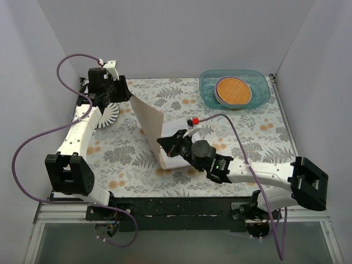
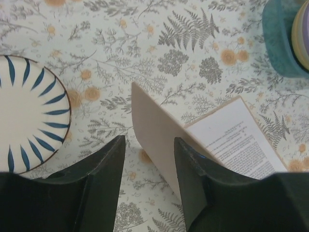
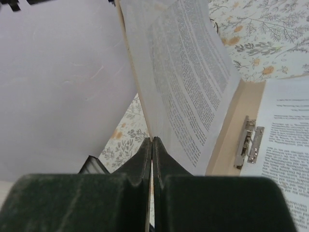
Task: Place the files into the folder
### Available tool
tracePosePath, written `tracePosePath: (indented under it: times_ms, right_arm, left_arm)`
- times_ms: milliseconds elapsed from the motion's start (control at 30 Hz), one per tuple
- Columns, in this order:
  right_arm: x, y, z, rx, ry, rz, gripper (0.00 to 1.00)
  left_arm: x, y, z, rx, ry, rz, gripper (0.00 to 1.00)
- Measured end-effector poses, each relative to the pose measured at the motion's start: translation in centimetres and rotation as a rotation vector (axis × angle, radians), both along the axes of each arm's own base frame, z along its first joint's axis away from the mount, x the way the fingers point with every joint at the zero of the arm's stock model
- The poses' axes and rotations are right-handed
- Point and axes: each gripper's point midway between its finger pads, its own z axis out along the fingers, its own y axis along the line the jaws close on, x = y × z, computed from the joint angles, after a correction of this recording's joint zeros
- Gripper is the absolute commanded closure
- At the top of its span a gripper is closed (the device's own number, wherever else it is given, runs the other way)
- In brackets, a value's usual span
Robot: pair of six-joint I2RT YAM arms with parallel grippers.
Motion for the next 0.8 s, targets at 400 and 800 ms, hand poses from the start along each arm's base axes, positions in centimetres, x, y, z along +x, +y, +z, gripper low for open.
tracePosePath:
  times_ms: [400,800]
  right_arm:
    - [-0.6,-9.4,-6.3,0.089,0.362,-0.313,0.99]
    - [-2.0,-11.8,-11.5,-0.263,0.523,-0.419,0.39]
  left_arm:
    - [-0.5,-0.3,-1.8,-0.065,0.038,-0.036,0.58]
    - [-1.2,-1.7,-7.2,-0.06,0.215,-0.164,0.78]
